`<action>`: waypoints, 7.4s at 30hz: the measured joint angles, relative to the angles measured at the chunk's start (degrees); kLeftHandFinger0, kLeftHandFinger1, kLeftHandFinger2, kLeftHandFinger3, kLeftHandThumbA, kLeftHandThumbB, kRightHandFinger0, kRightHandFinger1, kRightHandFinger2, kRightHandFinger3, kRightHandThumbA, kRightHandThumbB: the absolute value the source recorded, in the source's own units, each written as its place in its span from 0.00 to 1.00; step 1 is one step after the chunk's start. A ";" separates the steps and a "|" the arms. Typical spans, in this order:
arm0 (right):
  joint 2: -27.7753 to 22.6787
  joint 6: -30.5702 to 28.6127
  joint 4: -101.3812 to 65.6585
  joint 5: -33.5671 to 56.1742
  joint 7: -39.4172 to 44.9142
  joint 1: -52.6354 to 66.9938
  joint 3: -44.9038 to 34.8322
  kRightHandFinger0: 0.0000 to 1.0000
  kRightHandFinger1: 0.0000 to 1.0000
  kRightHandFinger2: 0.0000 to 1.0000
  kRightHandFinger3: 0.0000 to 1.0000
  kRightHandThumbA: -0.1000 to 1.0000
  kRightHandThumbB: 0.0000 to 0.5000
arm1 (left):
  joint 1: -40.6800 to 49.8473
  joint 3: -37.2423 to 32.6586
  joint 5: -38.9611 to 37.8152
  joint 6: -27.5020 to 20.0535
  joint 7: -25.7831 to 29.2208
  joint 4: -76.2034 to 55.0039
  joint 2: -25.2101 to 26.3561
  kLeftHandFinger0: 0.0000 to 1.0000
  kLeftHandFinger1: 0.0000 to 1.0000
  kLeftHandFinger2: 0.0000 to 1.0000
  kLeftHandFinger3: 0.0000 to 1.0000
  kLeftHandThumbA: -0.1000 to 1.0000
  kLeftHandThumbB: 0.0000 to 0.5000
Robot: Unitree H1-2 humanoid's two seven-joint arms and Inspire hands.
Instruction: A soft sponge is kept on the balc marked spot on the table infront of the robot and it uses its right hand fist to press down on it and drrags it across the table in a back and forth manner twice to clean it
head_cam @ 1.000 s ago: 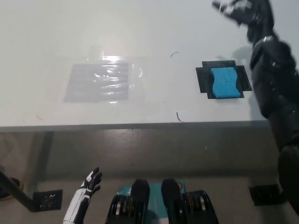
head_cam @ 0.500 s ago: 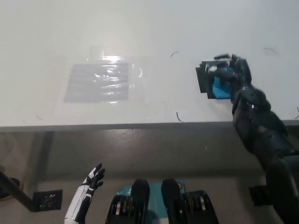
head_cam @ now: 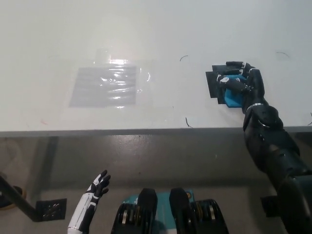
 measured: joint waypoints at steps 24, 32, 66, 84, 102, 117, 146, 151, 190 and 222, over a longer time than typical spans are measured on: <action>7.20 -1.58 -0.04 -2.12 3.52 -1.65 5.20 0.07 0.12 0.27 0.16 1.00 0.29 | -0.31 0.00 1.06 -1.40 0.06 0.31 0.02 1.00 1.00 1.00 1.00 1.00 0.37; 16.74 -1.72 0.33 -3.28 5.16 -3.10 7.71 0.18 0.33 0.46 0.30 1.00 0.30 | -0.71 0.07 1.62 -1.59 0.09 0.30 0.06 1.00 1.00 1.00 1.00 1.00 0.38; -18.01 -1.76 0.18 3.22 7.75 5.29 -8.86 0.00 0.02 0.42 0.45 1.00 0.19 | -1.06 0.91 2.03 -2.08 0.02 0.36 0.50 1.00 1.00 1.00 1.00 1.00 0.34; -24.83 -1.03 -1.74 8.59 7.56 10.88 -15.70 0.12 0.28 0.61 0.64 1.00 0.21 | -1.08 0.90 0.90 -2.03 -0.02 1.37 0.63 1.00 1.00 1.00 1.00 1.00 0.35; -4.36 -1.28 -1.14 7.27 9.57 0.21 -7.03 0.01 0.03 0.28 0.05 1.00 0.26 | -1.40 0.71 1.79 -2.07 0.09 1.75 0.70 1.00 1.00 1.00 1.00 1.00 0.40; 0.49 -1.29 -0.72 6.67 10.29 -1.14 -4.41 0.00 0.00 0.21 0.09 1.00 0.20 | -1.38 0.71 3.07 -1.98 0.11 1.61 0.77 1.00 1.00 1.00 1.00 1.00 0.33; -4.30 4.56 -37.26 7.31 13.42 9.82 -0.29 1.00 1.00 1.00 1.00 1.00 0.96 | -1.31 0.70 3.04 -1.55 0.05 1.96 0.68 1.00 1.00 1.00 1.00 1.00 0.35; -4.31 6.63 -45.45 8.39 13.40 13.41 -0.18 1.00 1.00 1.00 1.00 1.00 1.00 | -1.31 0.70 3.04 -1.31 0.05 2.14 0.69 1.00 1.00 1.00 1.00 1.00 0.35; -4.76 2.47 -70.17 7.23 21.52 65.12 20.88 1.00 1.00 1.00 1.00 1.00 0.69 | -2.29 0.63 2.68 -0.96 -0.79 3.69 1.94 1.00 1.00 1.00 1.00 1.00 0.30; -3.15 1.19 -68.96 3.51 21.29 57.81 14.68 1.00 1.00 1.00 1.00 1.00 0.28 | -2.06 1.18 1.57 1.62 -0.87 -0.04 -0.27 1.00 1.00 1.00 1.00 1.00 0.45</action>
